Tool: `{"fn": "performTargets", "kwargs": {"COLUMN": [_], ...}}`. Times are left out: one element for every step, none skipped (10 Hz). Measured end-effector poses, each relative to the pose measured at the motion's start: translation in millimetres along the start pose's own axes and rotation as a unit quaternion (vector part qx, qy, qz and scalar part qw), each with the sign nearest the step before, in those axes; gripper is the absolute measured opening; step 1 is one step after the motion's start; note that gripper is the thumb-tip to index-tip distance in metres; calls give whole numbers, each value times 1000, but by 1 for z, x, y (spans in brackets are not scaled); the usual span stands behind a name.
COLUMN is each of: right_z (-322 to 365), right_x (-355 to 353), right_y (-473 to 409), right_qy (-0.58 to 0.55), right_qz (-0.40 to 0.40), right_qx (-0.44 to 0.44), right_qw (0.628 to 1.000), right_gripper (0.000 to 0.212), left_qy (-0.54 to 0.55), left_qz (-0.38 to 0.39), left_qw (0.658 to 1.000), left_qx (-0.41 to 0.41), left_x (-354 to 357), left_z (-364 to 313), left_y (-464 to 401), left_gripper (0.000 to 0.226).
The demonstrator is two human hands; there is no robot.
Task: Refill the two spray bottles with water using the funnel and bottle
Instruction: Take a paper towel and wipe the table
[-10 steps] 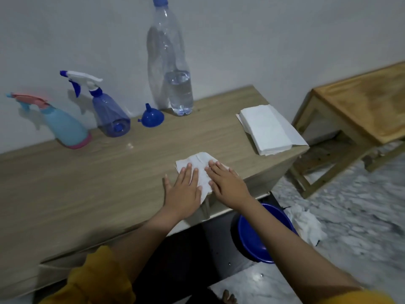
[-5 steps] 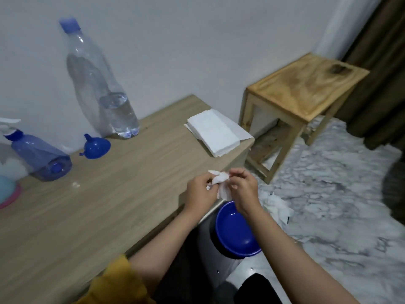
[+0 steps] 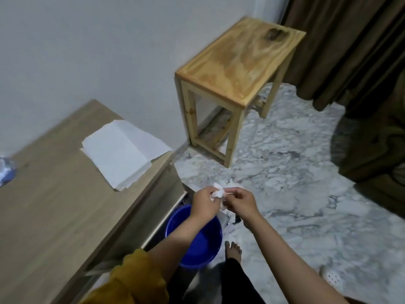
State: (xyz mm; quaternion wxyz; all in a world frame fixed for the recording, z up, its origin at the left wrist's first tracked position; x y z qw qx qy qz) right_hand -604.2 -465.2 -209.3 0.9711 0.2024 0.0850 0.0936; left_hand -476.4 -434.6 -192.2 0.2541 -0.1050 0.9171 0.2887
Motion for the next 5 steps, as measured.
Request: {"fn": "performTargets", "kwargs": {"right_z": [-24, -52, -78, -94, -105], "right_x": [-28, -45, -55, -61, -66], "right_y": [-35, -69, -96, -113, -119], "right_qy": [51, 71, 92, 136, 157], "right_qz": [-17, -5, 5, 50, 79], "right_qx": [33, 73, 100, 120, 128], "right_qw": [998, 995, 991, 982, 976], "right_gripper": [13, 18, 20, 42, 51], "left_qy": [11, 43, 76, 62, 47], "left_qz": [73, 125, 138, 137, 144], "left_qw": [996, 982, 972, 969, 965], "left_qx": [-50, -136, -174, -194, -215], "left_x": [41, 71, 92, 104, 108], "left_z": [-5, -8, -15, -9, 2], "left_y": [-31, -61, -82, -101, -110], "left_gripper": [29, 42, 36, 50, 61]}}
Point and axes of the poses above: each hand's wrist, its own y-axis away from the middle knuckle, its own x-axis out of the palm, z = x × y, the point moved 3 cm from there along -y, towards the middle knuckle, and after that the axes turned 10 degrees about -x, right-handed, at the moved point
